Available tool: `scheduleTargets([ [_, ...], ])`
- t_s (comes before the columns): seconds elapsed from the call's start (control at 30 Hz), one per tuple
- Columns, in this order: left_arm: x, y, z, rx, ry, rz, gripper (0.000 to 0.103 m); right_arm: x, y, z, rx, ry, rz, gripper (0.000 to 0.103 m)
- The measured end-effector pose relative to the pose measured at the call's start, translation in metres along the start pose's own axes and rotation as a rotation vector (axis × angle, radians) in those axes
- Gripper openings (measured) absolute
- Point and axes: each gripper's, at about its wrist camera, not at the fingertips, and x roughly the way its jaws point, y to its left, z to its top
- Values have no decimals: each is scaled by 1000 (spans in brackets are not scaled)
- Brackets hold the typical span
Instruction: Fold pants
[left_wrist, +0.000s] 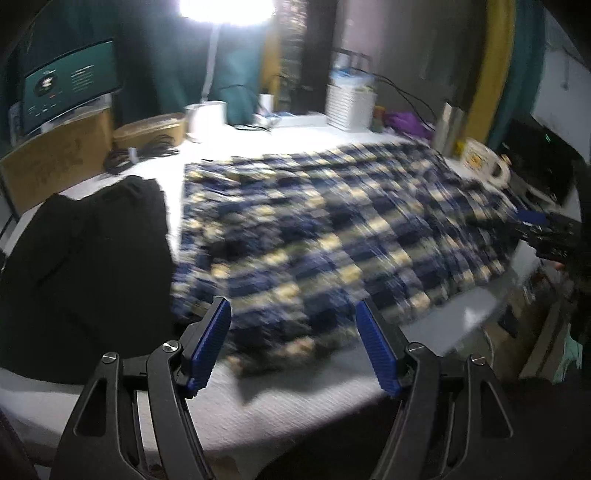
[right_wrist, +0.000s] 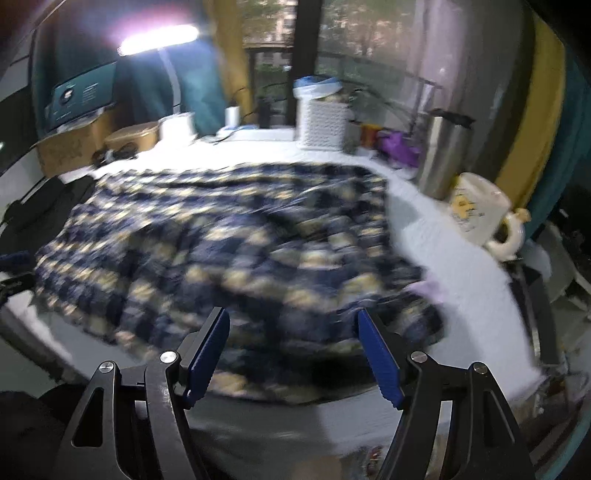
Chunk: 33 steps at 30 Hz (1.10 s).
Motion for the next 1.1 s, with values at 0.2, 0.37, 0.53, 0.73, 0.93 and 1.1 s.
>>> scheduleTargets([
  [0.2, 4, -6, -15, 10, 43, -13, 71, 8, 64, -3, -81, 2, 122, 74],
  [0.37, 0, 13, -21, -40, 33, 14, 71, 17, 123, -5, -220, 19, 197, 74],
  [0.53, -4, 34, -30, -90, 25, 40, 71, 25, 166, -15, -389, 6, 126, 74],
  [0.73, -7, 49, -39, -127, 24, 47, 72, 22, 188, -19, -504, -81, 2, 74],
  [0.93, -10, 45, -36, -105, -9, 19, 76, 23, 180, 10, -454, -103, 25, 74],
  [1.1, -8, 33, -27, -60, -32, 0, 88, 28, 165, 36, -356, -75, 96, 74],
])
